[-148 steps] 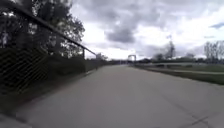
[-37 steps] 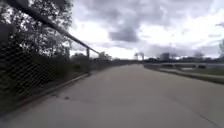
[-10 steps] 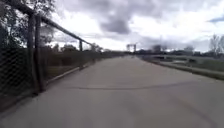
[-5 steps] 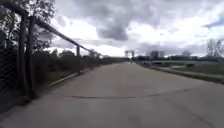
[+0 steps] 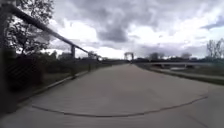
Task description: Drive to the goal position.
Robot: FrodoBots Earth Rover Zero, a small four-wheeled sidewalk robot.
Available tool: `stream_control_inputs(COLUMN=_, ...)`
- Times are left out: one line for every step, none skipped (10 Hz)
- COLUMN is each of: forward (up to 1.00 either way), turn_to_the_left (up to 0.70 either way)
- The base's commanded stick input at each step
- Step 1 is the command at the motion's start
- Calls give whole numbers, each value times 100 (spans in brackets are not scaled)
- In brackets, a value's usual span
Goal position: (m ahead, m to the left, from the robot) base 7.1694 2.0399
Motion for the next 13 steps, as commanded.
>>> stream_control_inputs(forward=100, turn_to_the_left=0)
stream_control_inputs(forward=100, turn_to_the_left=0)
stream_control_inputs(forward=100, turn_to_the_left=0)
stream_control_inputs(forward=100, turn_to_the_left=0)
stream_control_inputs(forward=100, turn_to_the_left=0)
stream_control_inputs(forward=100, turn_to_the_left=0)
stream_control_inputs(forward=100, turn_to_the_left=0)
stream_control_inputs(forward=100, turn_to_the_left=0)
stream_control_inputs(forward=100, turn_to_the_left=0)
stream_control_inputs(forward=100, turn_to_the_left=0)
stream_control_inputs(forward=100, turn_to_the_left=0)
stream_control_inputs(forward=100, turn_to_the_left=-1)
stream_control_inputs(forward=100, turn_to_the_left=-3)
